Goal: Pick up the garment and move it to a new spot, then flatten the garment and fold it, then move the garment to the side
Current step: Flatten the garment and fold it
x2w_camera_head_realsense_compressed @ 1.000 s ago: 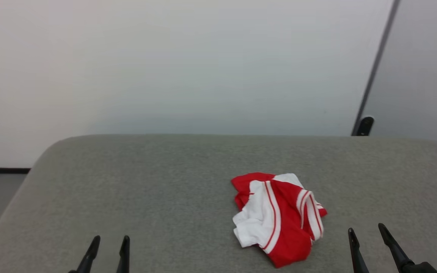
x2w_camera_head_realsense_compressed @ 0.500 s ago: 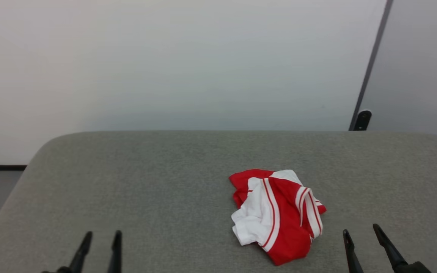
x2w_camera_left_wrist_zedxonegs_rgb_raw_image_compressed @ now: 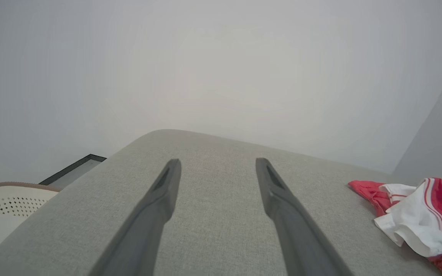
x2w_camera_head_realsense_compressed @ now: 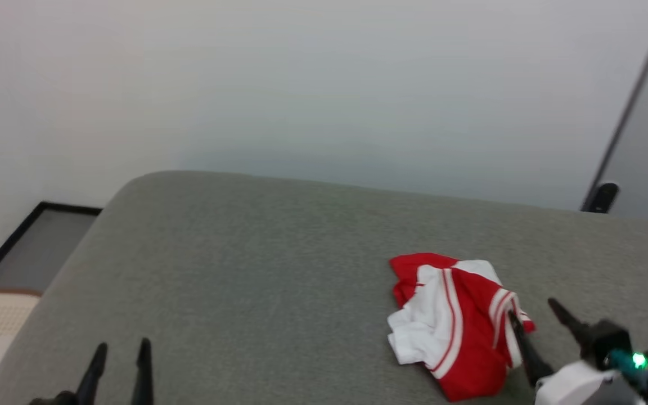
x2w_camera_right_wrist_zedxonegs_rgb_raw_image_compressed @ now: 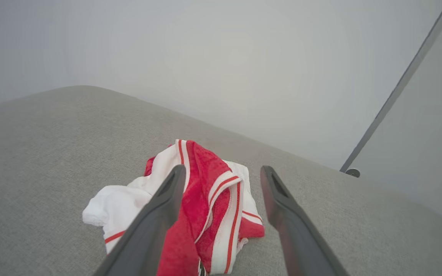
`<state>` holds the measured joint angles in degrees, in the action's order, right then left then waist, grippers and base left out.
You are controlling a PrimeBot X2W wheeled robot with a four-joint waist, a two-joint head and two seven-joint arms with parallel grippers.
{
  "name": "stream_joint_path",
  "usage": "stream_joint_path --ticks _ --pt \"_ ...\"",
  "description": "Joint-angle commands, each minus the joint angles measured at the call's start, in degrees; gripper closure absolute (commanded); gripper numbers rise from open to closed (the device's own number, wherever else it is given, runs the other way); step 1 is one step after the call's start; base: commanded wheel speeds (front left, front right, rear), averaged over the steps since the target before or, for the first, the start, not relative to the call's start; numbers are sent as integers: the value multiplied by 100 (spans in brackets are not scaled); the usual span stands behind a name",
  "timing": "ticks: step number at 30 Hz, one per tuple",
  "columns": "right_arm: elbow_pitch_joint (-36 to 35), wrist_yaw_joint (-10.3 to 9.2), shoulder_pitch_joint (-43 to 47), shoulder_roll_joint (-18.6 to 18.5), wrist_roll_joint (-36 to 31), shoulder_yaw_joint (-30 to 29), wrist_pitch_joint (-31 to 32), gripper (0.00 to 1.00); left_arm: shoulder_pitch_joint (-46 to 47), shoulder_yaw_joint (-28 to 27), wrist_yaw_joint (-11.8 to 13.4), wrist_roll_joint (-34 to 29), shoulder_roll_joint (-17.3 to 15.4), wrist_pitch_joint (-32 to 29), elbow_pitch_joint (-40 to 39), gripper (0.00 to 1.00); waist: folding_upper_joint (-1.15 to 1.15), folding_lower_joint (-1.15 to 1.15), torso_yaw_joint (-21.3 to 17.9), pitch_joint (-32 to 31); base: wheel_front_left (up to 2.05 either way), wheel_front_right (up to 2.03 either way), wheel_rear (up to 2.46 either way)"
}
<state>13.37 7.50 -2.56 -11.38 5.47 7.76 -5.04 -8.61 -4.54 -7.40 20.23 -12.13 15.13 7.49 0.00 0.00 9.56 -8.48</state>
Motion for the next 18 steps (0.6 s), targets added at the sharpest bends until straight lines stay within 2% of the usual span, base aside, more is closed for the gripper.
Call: stream_joint_path --ticks 1,6,11,15,18 --pt "29 -2 -179 -76 98 38 85 0 64 38 -15 27 24 3 16 0 0 0 387 45 0 0 0" --pt "367 -3 -693 -501 575 379 813 0 165 276 -15 9 158 3 130 0 0 0 878 82 0 0 0" --pt "882 -3 -1265 -873 1164 827 2127 0 189 497 -15 2 226 3 233 0 0 0 1272 101 0 0 0" --pt "1289 -3 -1813 -1099 1422 1053 3162 0 298 682 -15 63 231 3 301 0 0 0 1417 220 0 0 0" --pt "1541 -3 -2183 -1241 1537 1265 3676 0 369 755 -15 101 273 3 348 0 0 0 1499 302 0 0 0"
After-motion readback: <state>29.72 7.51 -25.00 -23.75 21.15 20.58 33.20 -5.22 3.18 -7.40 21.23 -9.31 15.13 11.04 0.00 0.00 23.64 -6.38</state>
